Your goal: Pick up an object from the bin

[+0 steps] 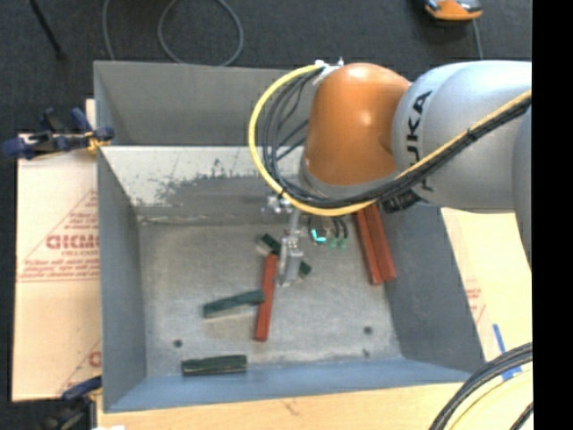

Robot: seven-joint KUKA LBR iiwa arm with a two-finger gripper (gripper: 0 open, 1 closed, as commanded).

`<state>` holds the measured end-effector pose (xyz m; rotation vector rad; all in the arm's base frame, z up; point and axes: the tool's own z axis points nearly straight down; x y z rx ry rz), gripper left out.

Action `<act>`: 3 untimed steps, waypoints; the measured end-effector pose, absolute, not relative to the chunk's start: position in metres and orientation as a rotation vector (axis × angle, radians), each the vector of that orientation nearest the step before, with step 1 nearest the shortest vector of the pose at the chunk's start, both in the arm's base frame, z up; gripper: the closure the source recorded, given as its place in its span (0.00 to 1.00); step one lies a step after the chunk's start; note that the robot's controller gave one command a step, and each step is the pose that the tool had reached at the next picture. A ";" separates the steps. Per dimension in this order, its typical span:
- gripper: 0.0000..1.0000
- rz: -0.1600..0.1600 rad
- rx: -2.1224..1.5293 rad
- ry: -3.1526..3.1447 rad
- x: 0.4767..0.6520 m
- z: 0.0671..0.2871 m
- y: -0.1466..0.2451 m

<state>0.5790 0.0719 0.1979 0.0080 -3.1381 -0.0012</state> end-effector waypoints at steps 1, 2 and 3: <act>0.00 0.000 0.529 -3.097 0.527 0.069 0.115; 1.00 -0.002 0.520 -3.103 0.528 0.071 0.115; 1.00 0.000 0.566 -3.102 0.510 0.231 0.120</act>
Offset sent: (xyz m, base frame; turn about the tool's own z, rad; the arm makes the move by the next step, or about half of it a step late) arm -0.0524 0.0434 -0.1279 -0.3333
